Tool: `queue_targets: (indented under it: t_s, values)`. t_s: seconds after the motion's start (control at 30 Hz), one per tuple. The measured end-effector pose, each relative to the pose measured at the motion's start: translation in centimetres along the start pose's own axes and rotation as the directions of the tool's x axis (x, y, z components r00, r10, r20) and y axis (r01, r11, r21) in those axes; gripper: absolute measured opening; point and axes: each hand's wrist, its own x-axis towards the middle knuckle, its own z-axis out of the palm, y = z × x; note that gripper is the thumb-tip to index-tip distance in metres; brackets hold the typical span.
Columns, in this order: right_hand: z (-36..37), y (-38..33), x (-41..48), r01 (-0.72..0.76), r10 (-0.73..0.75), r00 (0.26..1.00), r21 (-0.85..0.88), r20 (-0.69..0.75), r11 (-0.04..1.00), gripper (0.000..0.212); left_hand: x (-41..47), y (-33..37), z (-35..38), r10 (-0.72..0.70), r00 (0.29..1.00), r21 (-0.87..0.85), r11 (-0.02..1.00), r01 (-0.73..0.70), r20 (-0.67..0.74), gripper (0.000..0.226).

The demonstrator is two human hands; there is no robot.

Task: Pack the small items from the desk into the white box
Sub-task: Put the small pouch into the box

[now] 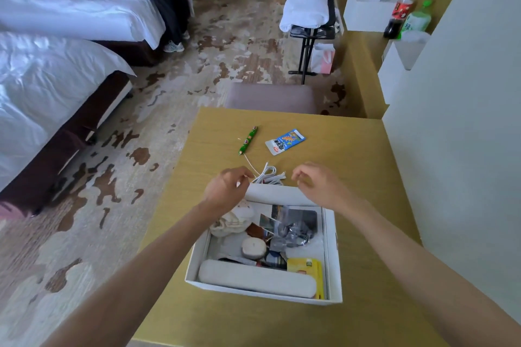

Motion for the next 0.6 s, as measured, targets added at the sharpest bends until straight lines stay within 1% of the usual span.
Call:
queue_targets:
  t_s: [0.1, 0.17, 0.23, 0.33, 0.47, 0.53, 0.6]
  values:
    - [0.4, 0.2, 2.4, -0.013, 0.013, 1.0, -0.016, 0.005, 1.0, 0.022, 2.0, -0.5, -0.6, -0.047, 0.998, -0.041, 0.998, 0.048, 0.029, 0.023]
    - [1.3, 0.3, 4.6, -0.005, 0.009, 0.998, -0.055, 0.061, 0.998, 0.022, 3.4, -1.5, -1.0, -0.063, 0.995, -0.042, 0.997, 0.067, 0.076, 0.023]
    - [2.5, 0.4, 7.2, 0.007, 0.004, 0.993, -0.094, 0.117, 0.996, 0.024, 4.8, -3.1, -1.1, -0.089, 0.983, -0.037, 0.995, 0.096, 0.162, 0.022]
    - [4.8, 0.4, 11.0, 0.051, -0.008, 0.978, -0.205, 0.207, 0.977, 0.029, 6.9, -5.8, -0.9, -0.128, 0.94, -0.005, 0.991, 0.137, 0.317, 0.024]
    - [7.5, 1.0, 14.7, 0.06, 0.058, 0.939, -0.326, 0.339, 0.944, 0.039, 8.9, -8.7, -0.1, -0.124, 0.892, -0.064, 0.984, 0.168, 0.435, 0.024]
    - [8.5, 1.3, 16.2, 0.084, 0.07, 0.926, -0.384, 0.371, 0.92, 0.044, 9.8, -10.2, 0.2, -0.096, 0.857, -0.063, 0.987, 0.148, 0.507, 0.025]
    - [9.1, 1.3, 17.1, 0.129, 0.077, 0.91, -0.455, 0.406, 0.881, 0.04, 10.8, -11.5, 0.6, -0.063, 0.821, -0.056, 0.992, 0.115, 0.567, 0.026]
